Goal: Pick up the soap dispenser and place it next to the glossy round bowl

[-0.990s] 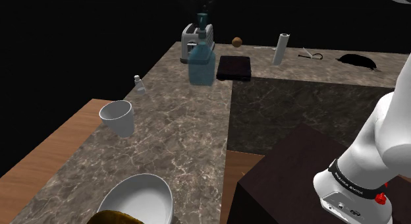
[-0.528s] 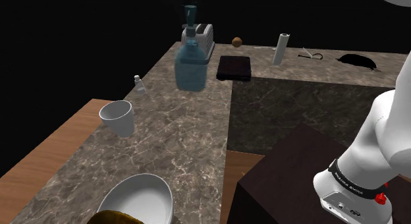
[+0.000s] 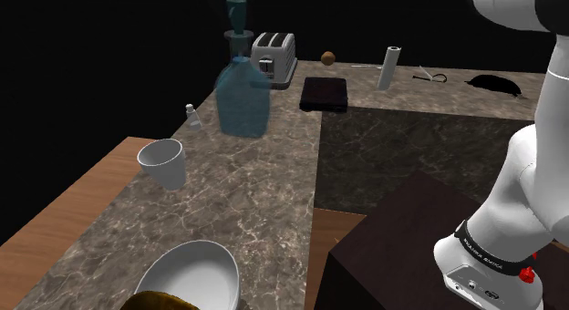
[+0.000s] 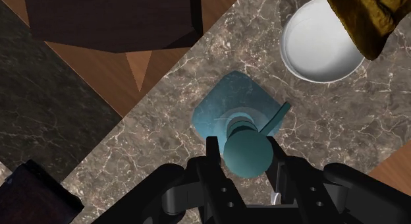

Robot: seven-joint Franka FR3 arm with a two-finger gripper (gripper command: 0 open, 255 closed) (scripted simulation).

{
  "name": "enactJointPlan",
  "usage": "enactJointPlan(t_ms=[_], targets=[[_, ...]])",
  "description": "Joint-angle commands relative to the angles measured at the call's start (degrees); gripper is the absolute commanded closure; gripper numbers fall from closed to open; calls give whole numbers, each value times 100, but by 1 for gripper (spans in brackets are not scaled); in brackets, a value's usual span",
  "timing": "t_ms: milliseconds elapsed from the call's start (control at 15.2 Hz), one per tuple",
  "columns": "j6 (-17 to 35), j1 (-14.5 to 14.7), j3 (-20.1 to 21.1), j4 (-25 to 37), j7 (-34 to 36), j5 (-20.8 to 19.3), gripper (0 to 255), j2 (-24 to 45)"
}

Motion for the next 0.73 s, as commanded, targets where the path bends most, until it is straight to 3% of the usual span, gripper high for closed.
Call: enactJointPlan(t_ms=[0,660], targets=[[338,-81,3,-620,-4,77,255,-291],[1487,-255,-35,-2439,-96,252,255,-976]])
